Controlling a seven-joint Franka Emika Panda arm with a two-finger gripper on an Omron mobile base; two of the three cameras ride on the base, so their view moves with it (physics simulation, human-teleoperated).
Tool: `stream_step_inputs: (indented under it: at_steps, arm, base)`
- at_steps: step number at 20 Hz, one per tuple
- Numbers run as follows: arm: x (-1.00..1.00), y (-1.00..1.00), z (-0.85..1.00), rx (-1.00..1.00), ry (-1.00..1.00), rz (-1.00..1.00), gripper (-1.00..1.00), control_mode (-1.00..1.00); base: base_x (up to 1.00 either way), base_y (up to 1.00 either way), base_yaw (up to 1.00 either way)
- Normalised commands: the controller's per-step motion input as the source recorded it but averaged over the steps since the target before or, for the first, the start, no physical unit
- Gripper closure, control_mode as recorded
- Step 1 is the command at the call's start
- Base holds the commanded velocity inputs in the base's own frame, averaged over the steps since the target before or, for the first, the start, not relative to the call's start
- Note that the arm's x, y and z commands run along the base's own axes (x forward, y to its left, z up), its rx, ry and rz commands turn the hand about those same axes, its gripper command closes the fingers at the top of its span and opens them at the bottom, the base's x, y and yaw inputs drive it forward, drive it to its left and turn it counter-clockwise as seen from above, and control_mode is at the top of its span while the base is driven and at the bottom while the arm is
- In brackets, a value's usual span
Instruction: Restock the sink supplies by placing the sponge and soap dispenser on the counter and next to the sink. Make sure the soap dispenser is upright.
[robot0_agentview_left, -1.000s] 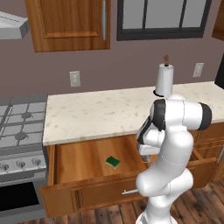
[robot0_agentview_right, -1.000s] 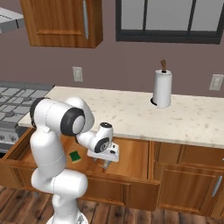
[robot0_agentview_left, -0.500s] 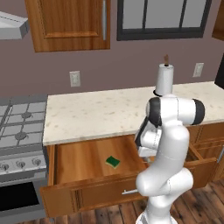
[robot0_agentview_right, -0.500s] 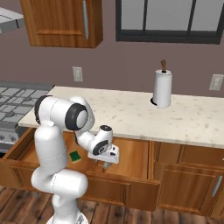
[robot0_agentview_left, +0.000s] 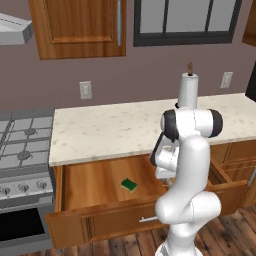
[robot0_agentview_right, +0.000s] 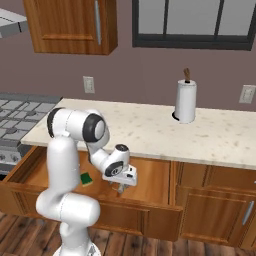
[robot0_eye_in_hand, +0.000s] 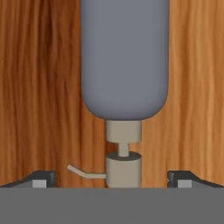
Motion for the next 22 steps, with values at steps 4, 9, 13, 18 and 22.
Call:
stream_step_inputs:
  at_steps: [4, 9, 13, 18, 22]
  arm:
    - [0.14, 0.0, -0.24, 0.0, -0.04, 0.0, -1.0, -1.0]
    - [0.03, -0.01, -0.18, 0.0, -0.06, 0.0, -1.0, -1.0]
    - [-0.01, 0.0, -0.09, 0.0, -0.07, 0.0, -1.0, -1.0]
    - [0.0, 0.0, -0.03, 0.0, -0.07, 0.0, -1.0, -1.0]
    - [0.0, 0.0, -0.05, 0.0, -0.05, 0.0, -1.0, -1.0]
  base:
    - [0.0, 0.0, 0.0]
    - [0.0, 0.0, 0.0]
    - [0.0, 0.0, 0.0]
    - [0.0, 0.0, 0.0]
    - [0.0, 0.0, 0.0]
